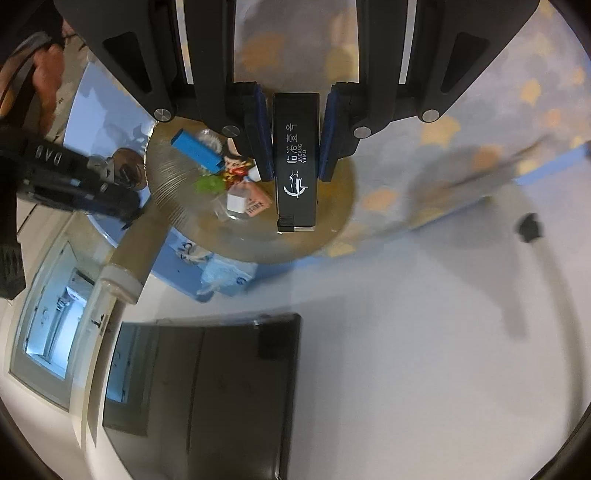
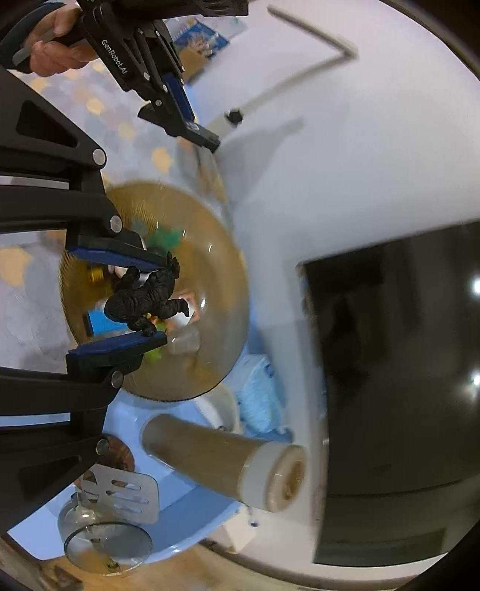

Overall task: Organize rigid objects
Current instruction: 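Carry the black figure and black box over the amber bowl and release both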

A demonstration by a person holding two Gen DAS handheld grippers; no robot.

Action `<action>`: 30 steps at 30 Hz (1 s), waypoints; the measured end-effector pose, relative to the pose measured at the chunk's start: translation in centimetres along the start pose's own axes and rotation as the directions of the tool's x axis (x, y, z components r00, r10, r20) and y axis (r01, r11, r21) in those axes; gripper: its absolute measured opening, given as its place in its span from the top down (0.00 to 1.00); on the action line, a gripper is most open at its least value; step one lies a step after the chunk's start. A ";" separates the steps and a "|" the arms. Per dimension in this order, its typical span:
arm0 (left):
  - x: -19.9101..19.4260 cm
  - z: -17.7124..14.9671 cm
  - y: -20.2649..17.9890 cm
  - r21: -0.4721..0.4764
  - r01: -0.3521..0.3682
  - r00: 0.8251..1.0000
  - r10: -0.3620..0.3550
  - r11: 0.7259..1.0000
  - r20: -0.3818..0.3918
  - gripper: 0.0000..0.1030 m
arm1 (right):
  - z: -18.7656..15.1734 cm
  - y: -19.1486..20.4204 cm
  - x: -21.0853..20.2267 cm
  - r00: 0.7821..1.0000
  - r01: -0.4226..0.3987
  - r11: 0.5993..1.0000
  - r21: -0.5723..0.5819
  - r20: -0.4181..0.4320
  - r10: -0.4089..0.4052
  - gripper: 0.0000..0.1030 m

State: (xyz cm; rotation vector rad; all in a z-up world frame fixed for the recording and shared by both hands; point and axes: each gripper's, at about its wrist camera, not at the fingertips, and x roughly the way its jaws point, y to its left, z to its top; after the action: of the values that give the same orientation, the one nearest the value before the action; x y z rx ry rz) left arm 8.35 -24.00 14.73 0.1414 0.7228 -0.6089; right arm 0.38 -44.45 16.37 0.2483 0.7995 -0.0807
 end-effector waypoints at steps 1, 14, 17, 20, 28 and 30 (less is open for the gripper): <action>1.2 0.1 -0.4 0.004 0.007 1.000 -0.007 1.000 -0.012 0.80 | 0.0 -0.2 1.0 1.000 -0.002 1.000 0.008 -0.019 0.002 0.68; 0.2 0.1 0.4 -0.069 0.042 0.999 -0.040 0.997 0.026 0.26 | -0.5 -2.4 3.1 0.998 -0.017 0.998 0.060 -0.062 0.020 0.49; -3.5 -0.6 1.9 -0.117 0.040 0.997 -0.032 0.992 0.074 0.26 | -0.8 -1.4 1.2 0.998 -0.041 0.998 0.042 -0.043 0.043 0.49; -8.0 -1.8 3.1 -0.135 0.001 0.992 0.015 0.991 0.121 0.26 | -1.1 1.5 -1.5 0.998 -0.067 0.998 -0.014 -0.002 0.067 0.46; -16.2 -9.0 7.4 -0.243 -0.185 0.963 0.224 0.952 0.147 0.18 | -4.1 11.6 -4.7 0.981 -0.190 0.967 -0.167 -0.002 0.193 0.39; -16.7 -11.1 8.7 -0.270 -0.218 0.959 0.258 0.938 0.121 0.18 | -5.9 14.4 -3.6 0.979 -0.205 0.958 -0.198 -0.038 0.202 0.39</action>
State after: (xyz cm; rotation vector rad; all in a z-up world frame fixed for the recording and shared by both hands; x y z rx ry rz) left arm -2.93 -5.36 16.65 -0.0563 0.6155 -0.2864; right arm -3.90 -29.14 17.68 0.1384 0.7892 0.1962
